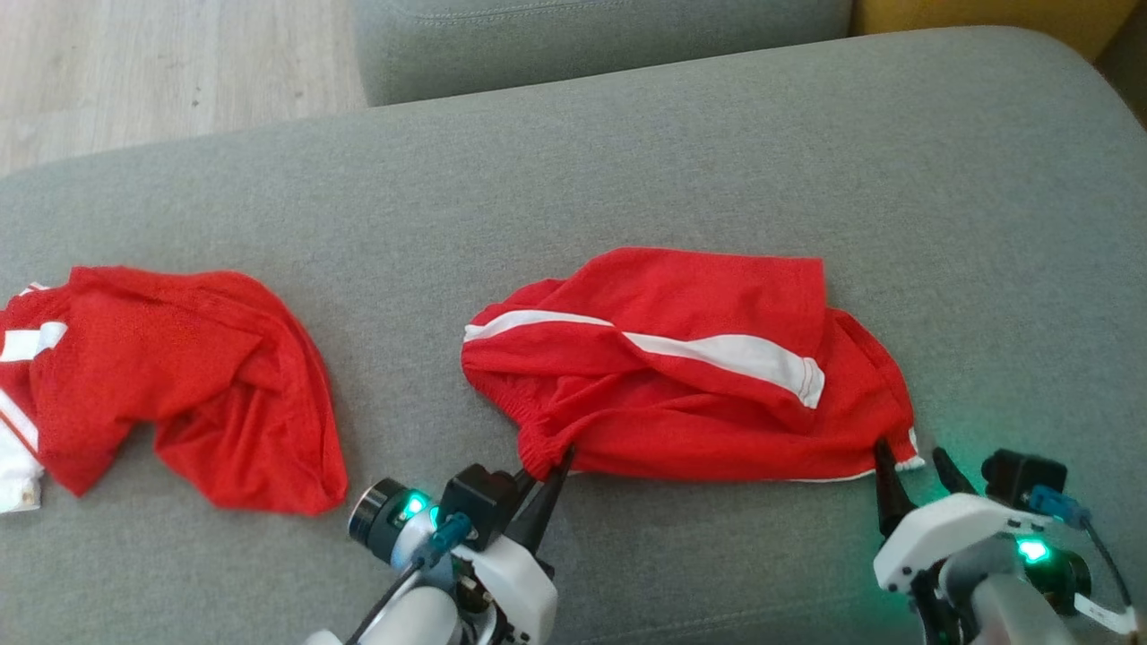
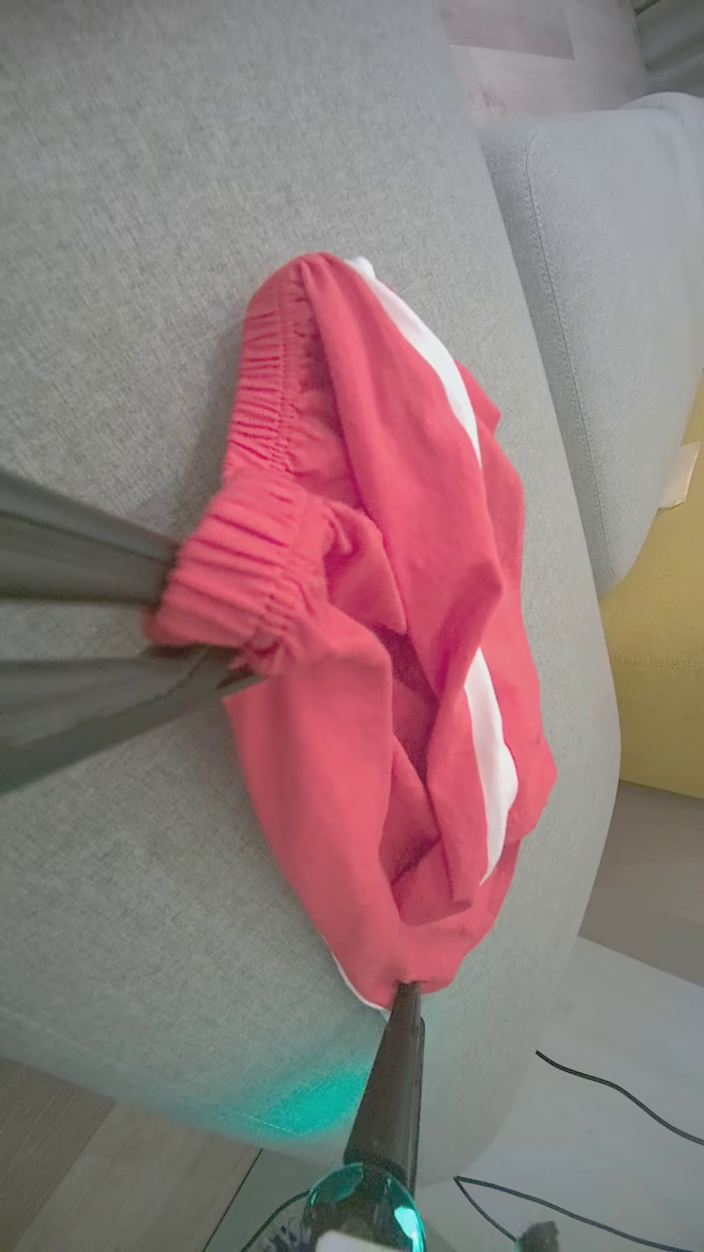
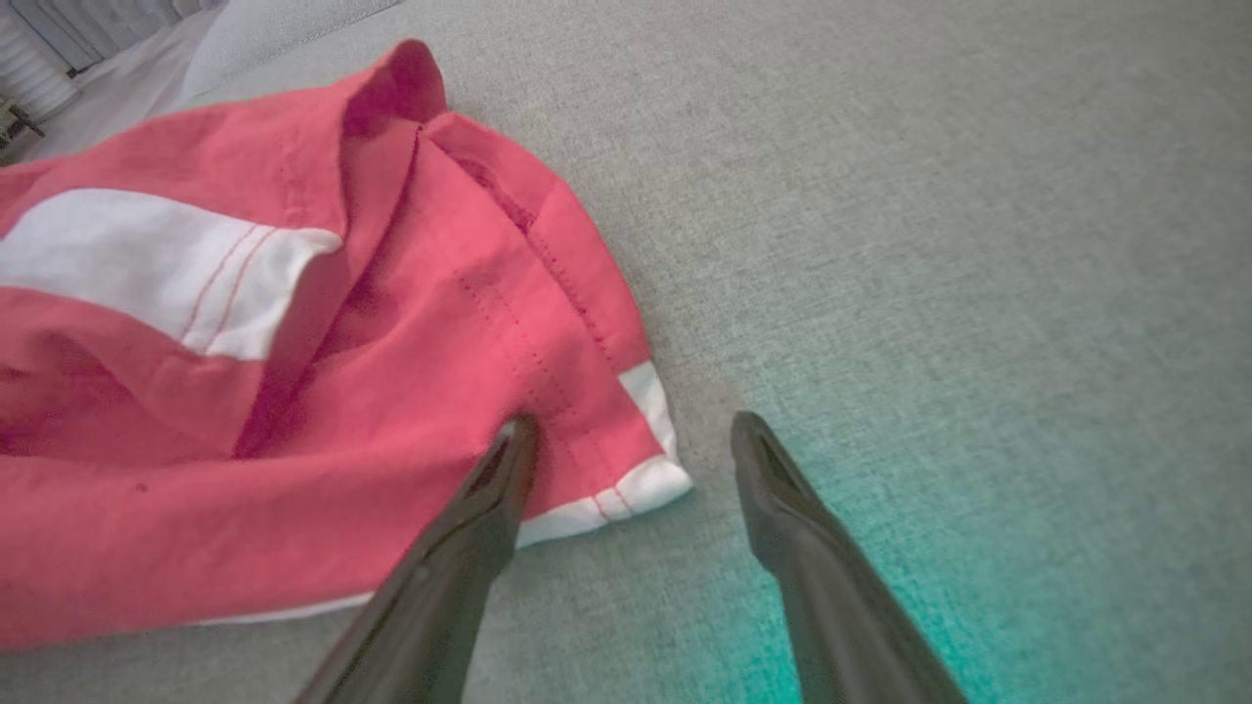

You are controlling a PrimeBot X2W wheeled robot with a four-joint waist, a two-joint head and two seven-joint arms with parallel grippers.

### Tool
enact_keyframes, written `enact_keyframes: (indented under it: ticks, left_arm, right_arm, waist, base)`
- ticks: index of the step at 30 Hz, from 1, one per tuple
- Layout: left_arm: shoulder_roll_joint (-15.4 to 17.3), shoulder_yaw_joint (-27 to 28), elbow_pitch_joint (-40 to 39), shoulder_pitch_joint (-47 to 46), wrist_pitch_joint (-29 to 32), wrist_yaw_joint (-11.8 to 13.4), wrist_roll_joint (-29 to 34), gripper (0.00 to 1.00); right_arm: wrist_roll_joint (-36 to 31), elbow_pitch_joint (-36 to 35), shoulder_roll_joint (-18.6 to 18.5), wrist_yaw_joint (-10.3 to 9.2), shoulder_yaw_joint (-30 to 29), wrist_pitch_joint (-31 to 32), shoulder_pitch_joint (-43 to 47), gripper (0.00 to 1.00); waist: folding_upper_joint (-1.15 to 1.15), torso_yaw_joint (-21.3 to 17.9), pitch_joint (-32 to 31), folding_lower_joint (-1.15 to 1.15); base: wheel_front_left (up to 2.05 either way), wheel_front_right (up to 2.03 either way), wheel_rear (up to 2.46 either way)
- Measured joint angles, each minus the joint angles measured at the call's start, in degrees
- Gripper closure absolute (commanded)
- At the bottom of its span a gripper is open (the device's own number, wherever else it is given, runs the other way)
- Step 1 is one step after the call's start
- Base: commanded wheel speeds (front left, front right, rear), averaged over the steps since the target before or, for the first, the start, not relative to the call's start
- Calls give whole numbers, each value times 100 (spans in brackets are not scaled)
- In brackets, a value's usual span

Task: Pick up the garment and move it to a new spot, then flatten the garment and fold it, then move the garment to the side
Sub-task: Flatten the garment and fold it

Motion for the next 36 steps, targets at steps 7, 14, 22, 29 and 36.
enact_keyframes:
  ticks: [7,14,22,29,36]
  left_arm:
    - [0,-12,-27,29,0,0,0,100]
    - [1,-7,-32,25,0,0,1,100]
    - [1,25,-5,20,0,-9,3,100]
    - [100,157,53,-46,0,-123,24,100]
    - [431,140,142,-769,5,-375,-15,100]
  right_arm:
    - [187,107,-9,0,90,67,-100,0]
    - [465,193,-23,-1,108,160,-289,79]
    - [497,236,-40,0,187,254,-363,100]
    - [721,-127,-24,-1,512,443,-364,100]
    - [1016,-1002,-21,-1,700,937,-453,100]
  waist:
    - [0,30,51,0]
    - [0,63,161,0]
    - [0,56,115,0]
    - [0,52,-127,0]
    - [0,94,-488,0]
  base:
    - [0,0,0]
    - [0,0,0]
    - [0,0,0]
    - [0,0,0]
    - [0,0,0]
